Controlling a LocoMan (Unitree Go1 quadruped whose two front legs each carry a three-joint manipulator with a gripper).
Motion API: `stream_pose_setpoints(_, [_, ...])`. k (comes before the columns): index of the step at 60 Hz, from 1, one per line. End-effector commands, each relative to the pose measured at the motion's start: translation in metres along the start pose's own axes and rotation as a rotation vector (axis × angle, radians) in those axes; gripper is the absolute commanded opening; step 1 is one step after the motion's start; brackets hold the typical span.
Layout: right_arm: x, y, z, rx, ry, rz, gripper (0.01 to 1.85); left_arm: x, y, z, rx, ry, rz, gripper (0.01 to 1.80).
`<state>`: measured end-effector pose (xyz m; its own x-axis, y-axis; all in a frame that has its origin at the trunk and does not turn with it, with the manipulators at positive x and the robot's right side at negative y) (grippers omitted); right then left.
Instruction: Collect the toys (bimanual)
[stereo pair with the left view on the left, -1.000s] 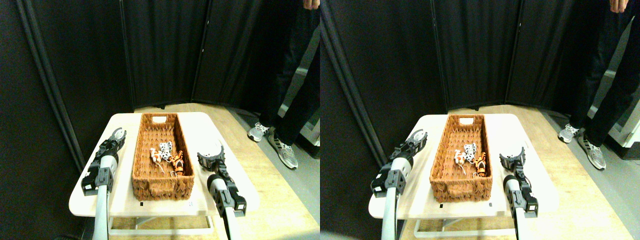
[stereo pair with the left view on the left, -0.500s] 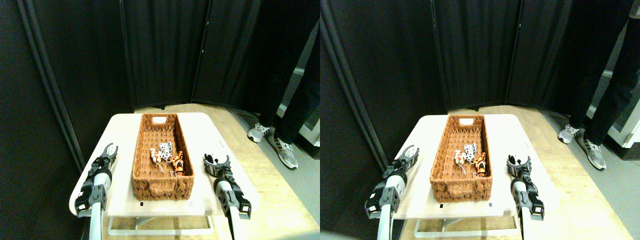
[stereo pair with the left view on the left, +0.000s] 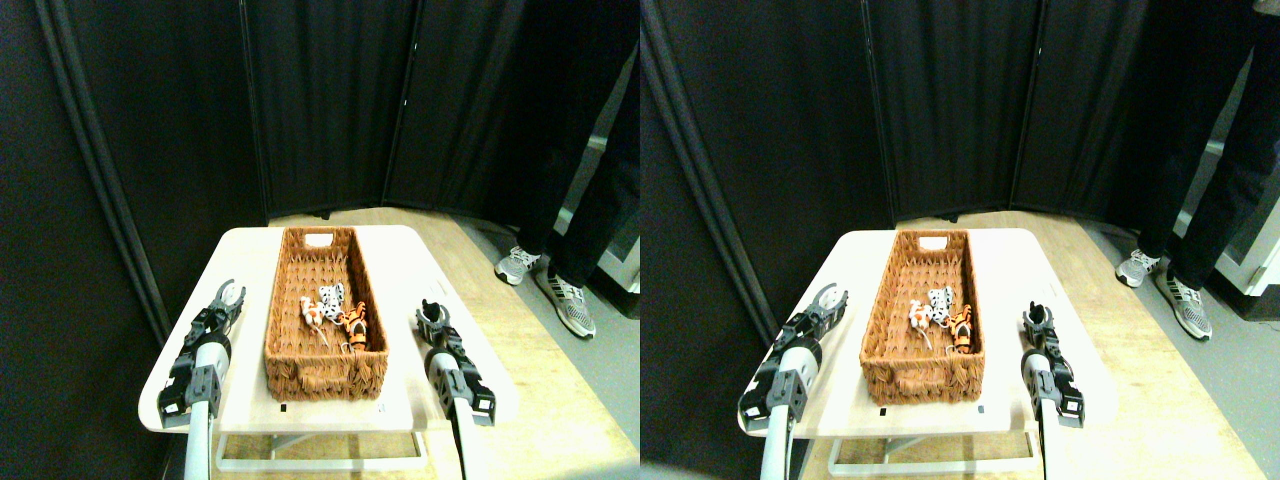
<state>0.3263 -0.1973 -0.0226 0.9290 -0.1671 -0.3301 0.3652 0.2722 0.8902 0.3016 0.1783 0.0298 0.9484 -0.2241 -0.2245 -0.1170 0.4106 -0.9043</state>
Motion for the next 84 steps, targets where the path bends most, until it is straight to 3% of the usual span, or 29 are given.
stream_pose_setpoints(1, [0.002, -0.001, 0.000, 0.022, -0.083, -0.026, 0.01, 0.002, -0.010, 0.001, 0.029, 0.001, -0.040, 0.12])
stream_pose_setpoints(17, [-0.003, 0.011, 0.002, 0.024, -0.101, 0.006, 0.01, 0.002, -0.010, 0.000, 0.020, -0.008, -0.036, 0.12])
stream_pose_setpoints(24, [-0.011, 0.030, 0.001, 0.032, -0.023, 0.073, 0.01, 0.004, -0.009, 0.000, 0.027, 0.005, -0.046, 0.12])
stream_pose_setpoints(28, [-0.014, 0.047, -0.001, -0.040, 0.015, 0.134, 0.01, 0.005, -0.008, 0.000, 0.026, -0.006, -0.042, 0.09])
stream_pose_setpoints(37, [-0.028, 0.079, -0.011, -0.107, 0.076, 0.172, 0.01, 0.002, -0.005, -0.002, 0.026, -0.043, -0.023, 0.06])
stream_pose_setpoints(57, [-0.042, 0.135, -0.044, -0.123, 0.163, 0.230, 0.01, -0.008, 0.005, 0.001, 0.021, -0.083, -0.027, 0.05])
stream_pose_setpoints(66, [-0.050, 0.155, -0.070, -0.110, 0.237, 0.240, 0.01, -0.015, 0.011, 0.006, 0.018, -0.102, -0.041, 0.04])
stream_pose_setpoints(72, [-0.055, 0.166, -0.087, -0.083, 0.293, 0.250, 0.01, -0.021, 0.012, 0.009, 0.026, -0.120, -0.043, 0.04])
stream_pose_setpoints(84, [-0.057, 0.171, -0.114, -0.078, 0.337, 0.279, 0.01, -0.028, 0.015, 0.014, 0.043, -0.140, -0.049, 0.04])
